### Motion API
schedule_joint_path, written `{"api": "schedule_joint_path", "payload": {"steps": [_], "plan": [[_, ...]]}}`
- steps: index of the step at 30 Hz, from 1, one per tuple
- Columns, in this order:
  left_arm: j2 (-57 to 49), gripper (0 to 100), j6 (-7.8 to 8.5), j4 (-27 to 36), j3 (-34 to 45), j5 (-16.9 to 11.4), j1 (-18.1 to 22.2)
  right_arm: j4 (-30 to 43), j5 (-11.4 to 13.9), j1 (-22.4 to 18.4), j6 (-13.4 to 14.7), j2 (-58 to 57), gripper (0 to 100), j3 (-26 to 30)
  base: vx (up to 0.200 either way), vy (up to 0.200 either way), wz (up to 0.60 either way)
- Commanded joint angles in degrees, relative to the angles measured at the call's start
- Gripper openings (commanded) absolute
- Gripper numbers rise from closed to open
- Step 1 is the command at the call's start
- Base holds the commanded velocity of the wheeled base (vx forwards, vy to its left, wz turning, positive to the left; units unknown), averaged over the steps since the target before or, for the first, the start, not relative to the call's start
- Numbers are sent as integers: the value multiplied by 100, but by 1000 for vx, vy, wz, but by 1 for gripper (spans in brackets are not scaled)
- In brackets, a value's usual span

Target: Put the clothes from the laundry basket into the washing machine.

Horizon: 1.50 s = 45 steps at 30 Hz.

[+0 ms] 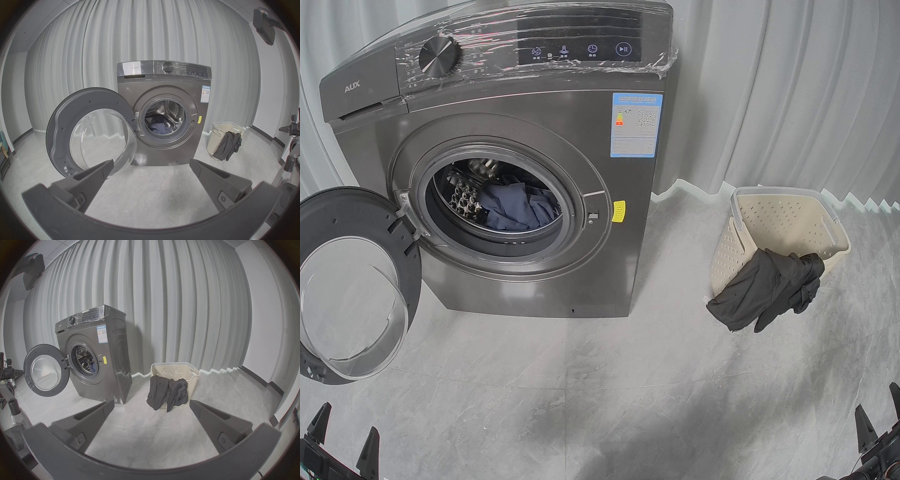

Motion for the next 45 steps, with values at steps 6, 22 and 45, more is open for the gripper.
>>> {"api": "schedule_joint_path", "payload": {"steps": [6, 22, 45], "plan": [[-63, 100, -2, -1, 92, 0, -1, 7, -1, 2, 2, -68, 100, 92, 0, 0, 0], [-63, 100, -20, -1, 92, 0, -10, 7, -1, 2, 2, -68, 100, 92, 0, -188, 0], [-63, 100, -73, -1, 92, 0, -10, 7, 7, 2, -7, -68, 100, 92, 0, -200, 0]]}}
